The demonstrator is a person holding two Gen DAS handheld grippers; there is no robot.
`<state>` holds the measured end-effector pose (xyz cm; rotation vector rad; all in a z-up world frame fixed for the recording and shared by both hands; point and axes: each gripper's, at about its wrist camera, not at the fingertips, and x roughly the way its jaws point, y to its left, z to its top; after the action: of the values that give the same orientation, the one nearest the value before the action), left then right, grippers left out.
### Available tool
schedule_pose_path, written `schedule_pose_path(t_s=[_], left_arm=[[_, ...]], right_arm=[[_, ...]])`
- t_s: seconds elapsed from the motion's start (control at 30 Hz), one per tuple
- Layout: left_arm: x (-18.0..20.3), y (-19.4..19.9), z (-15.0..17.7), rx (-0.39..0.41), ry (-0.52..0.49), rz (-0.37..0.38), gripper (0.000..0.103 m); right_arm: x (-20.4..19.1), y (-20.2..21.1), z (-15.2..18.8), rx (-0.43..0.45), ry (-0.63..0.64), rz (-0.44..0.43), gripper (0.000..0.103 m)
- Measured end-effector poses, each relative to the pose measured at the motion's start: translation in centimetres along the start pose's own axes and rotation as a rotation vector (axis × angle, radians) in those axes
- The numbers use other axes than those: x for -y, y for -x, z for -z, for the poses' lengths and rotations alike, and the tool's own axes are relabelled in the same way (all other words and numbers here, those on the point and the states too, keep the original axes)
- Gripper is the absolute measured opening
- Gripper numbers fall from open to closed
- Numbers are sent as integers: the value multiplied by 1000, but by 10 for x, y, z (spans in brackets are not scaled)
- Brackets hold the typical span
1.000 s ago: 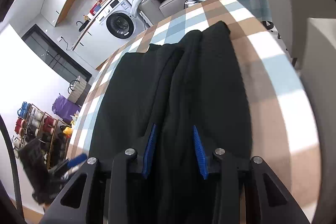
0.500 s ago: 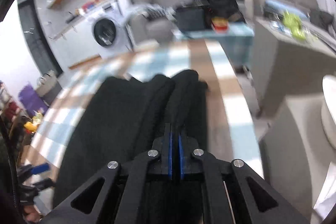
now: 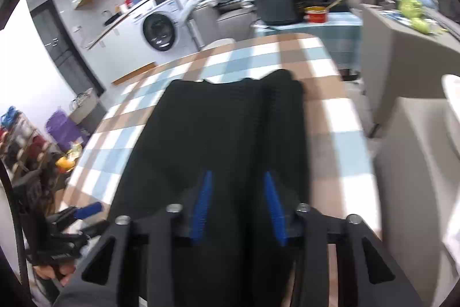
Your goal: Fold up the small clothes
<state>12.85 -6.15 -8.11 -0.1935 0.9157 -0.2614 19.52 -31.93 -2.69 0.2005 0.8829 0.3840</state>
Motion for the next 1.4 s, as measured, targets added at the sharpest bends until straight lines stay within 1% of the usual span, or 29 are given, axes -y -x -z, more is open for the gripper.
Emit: schedule_pose_path(t_s=[0.03,0.1,0.13,0.17,0.2,0.23,0.27,0.3,0.37,0.4,0.47,0.5,0.53,0.57,0.63,0.7,0.73,0.87,0.93,1.0,1.07,1.13,1.17,1.2,1.23,1.27,1.33,1.37,1.4], left_arm=[[2,1,1,1,-9,-1,67],[2,3,2,3,-18,-14,66],[2,4,3,3,-19,-19,67],[0,4,3,1,-18,-21,67],[-1,5,4,-1,-15,-22,67],[-4,5,4,-2,-9,-26,67],[-7,5,4,-2,-5,-27,67],[-10,5,3,-2,3,-29,66],[-15,4,1,-1,25,-24,66],[-16,4,0,0,29,-16,66],[-17,4,-1,3,35,-1,66],[-17,3,-2,3,34,-1,67],[-16,3,-2,2,32,-4,66],[-16,3,-2,1,30,-8,66],[-16,3,-2,-1,34,-9,67],[-16,4,-3,2,36,-4,66],[-16,4,-3,4,38,-3,66],[-10,0,-5,-7,41,28,66],[-3,-3,-5,-18,33,42,66],[5,-5,-3,-27,17,60,66],[14,-8,0,-39,-1,70,66],[24,-12,4,-55,-31,71,67],[30,-14,7,-61,-53,60,67],[34,-15,9,-61,-68,43,67],[37,-16,11,-62,-82,25,67],[39,-17,13,-67,-89,16,67],[38,-17,15,-77,-82,20,67],[37,-16,16,-83,-77,24,67],[36,-16,18,-86,-77,28,68]], right_arm=[[-1,-9,-5,-21,1,0,40],[3,-33,-13,-96,-26,-4,40],[7,-48,-17,-134,-38,7,38],[8,-54,-19,-148,-34,21,24],[2,-54,-21,-143,-5,18,13],[-4,-50,-23,-119,32,16,9],[-16,-38,-25,-58,96,31,7],[-23,-25,-27,9,124,38,7],[-25,-16,-33,40,121,50,7],[-25,-17,-36,35,127,68,7],[-16,-30,-36,-9,104,107,7],[-9,-40,-34,-44,84,117,8],[1,-54,-32,-103,56,136,9],[7,-60,-27,-139,26,144,14],[14,-52,-21,-130,-18,92,16],[13,-37,-13,-108,-18,88,26],[11,-27,-8,-97,-10,87,27],[1,-6,13,-99,8,58,29],[-2,2,25,-100,0,24,33],[-5,7,36,-102,-6,-14,34],[-7,4,45,-110,-1,-23,34],[-8,1,53,-124,17,-13,34],[-9,1,55,-122,35,-2,25],[-12,2,56,-117,56,8,13],[-14,6,56,-104,71,1,9],[-16,14,55,-79,76,-22,7],[-14,26,54,-53,73,-48,6],[-12,28,55,-52,68,-46,6],[-9,28,57,-57,68,-27,6]])
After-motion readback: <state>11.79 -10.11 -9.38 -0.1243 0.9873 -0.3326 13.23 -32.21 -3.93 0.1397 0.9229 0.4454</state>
